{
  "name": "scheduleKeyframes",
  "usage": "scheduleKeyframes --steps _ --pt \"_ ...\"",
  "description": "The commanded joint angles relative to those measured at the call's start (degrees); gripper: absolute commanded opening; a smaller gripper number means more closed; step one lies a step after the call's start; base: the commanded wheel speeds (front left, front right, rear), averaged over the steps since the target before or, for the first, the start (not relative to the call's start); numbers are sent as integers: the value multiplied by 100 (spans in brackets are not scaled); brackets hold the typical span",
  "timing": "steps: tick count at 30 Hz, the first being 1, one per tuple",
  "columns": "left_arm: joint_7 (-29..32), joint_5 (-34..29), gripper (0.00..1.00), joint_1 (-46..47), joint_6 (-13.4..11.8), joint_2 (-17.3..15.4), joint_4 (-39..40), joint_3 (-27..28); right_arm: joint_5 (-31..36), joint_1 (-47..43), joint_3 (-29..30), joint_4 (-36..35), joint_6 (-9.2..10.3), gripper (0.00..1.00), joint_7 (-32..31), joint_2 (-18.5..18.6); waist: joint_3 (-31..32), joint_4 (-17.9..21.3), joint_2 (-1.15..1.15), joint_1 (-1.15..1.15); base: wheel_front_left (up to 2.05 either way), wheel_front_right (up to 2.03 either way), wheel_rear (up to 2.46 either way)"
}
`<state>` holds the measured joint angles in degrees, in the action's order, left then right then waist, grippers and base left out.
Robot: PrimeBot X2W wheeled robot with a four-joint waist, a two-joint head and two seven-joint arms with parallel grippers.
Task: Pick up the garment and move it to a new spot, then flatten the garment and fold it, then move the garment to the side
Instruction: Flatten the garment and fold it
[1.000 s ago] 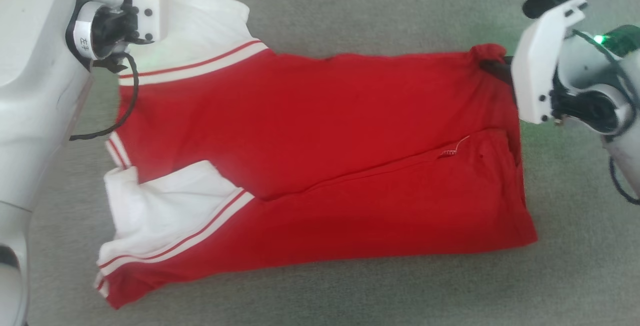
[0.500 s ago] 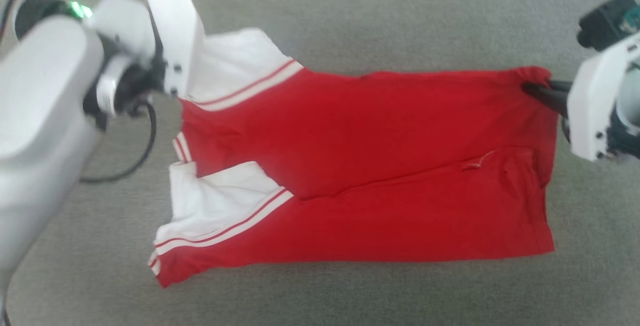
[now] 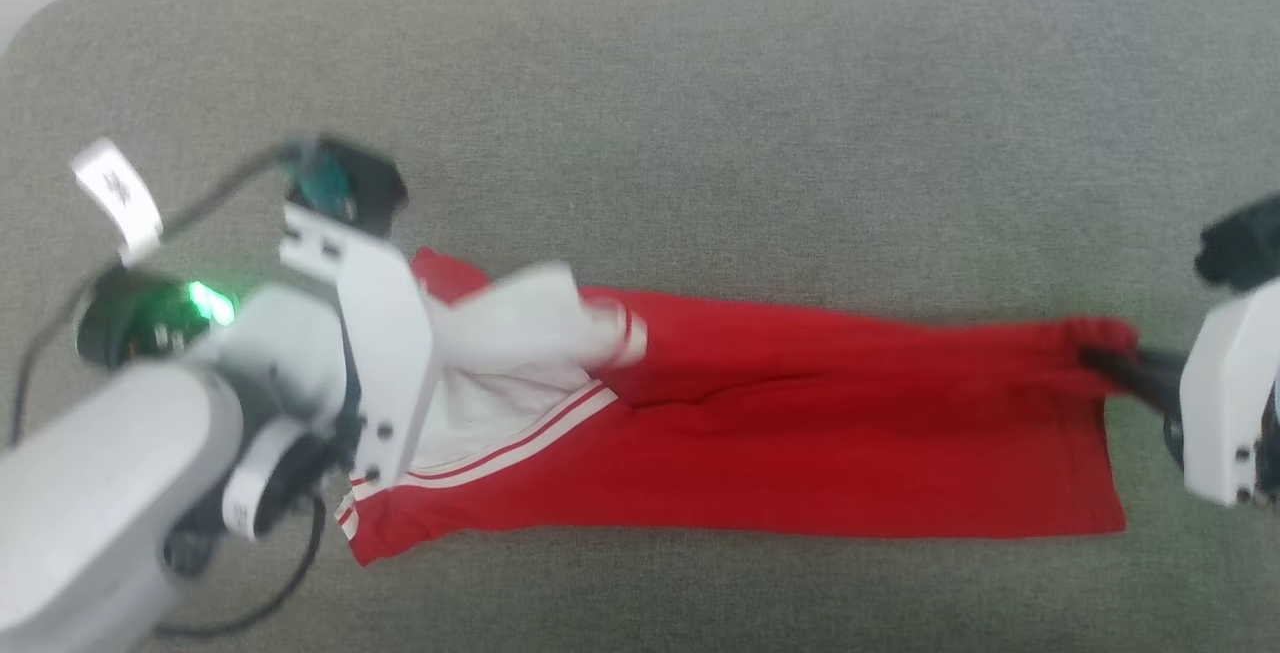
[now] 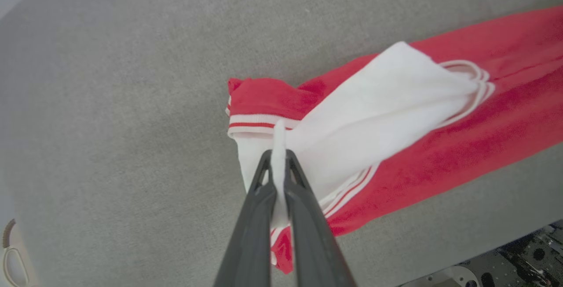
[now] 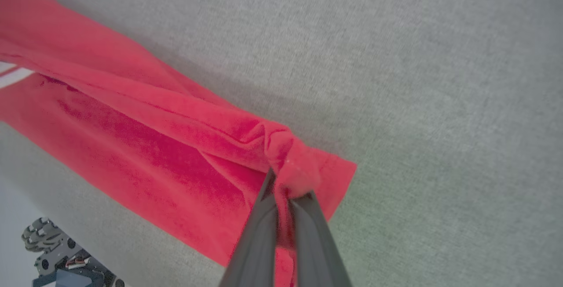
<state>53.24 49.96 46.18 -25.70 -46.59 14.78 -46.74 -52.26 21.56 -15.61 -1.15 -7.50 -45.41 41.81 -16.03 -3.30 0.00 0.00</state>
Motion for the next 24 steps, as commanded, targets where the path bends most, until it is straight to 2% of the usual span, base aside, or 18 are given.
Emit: scheduleKeyframes --steps 1,5,9,11,12,13,14,15,20,24 --pt "-62 60 0 -243 -103 -64 69 -17 89 -225 141 -28 4 0 -60 -87 3 3 0 0 0 0 0" --pt "-326 282 0 -809 -183 -26 -98 -16 199 -618 282 35 3 0 -151 -476 35 56 0 0 0 0 0" --pt "-800 458 0 -1154 123 185 -662 -20 316 -667 215 300 3 0 -162 -837 81 117 0 0 0 0 0" --pt "-1017 579 17 -1230 277 346 -1015 29 444 -551 181 429 3 23 -89 -920 115 130 0 0 0 0 0" --pt "-1099 566 26 -1251 382 383 -1174 21 441 -524 168 486 3 45 -83 -987 143 134 0 0 0 0 0" --pt "-1219 579 47 -1254 447 430 -1313 51 470 -501 164 525 3 100 -49 -1035 174 139 0 0 0 0 0" --pt "-1305 615 80 -1269 505 471 -1431 91 491 -488 163 550 3 100 -37 -1054 208 143 0 0 0 0 0" --pt "-1377 627 100 -1280 569 488 -1509 93 475 -495 160 559 2 100 -50 -1071 245 148 0 0 0 0 0" --pt "-1767 620 100 -1362 705 449 -1573 254 422 -695 379 432 3 100 -54 -1092 437 146 0 0 0 0 0" --pt "-2323 519 100 -1505 787 379 -1400 416 452 -890 684 318 3 100 14 -1146 536 155 0 0 0 0 0"
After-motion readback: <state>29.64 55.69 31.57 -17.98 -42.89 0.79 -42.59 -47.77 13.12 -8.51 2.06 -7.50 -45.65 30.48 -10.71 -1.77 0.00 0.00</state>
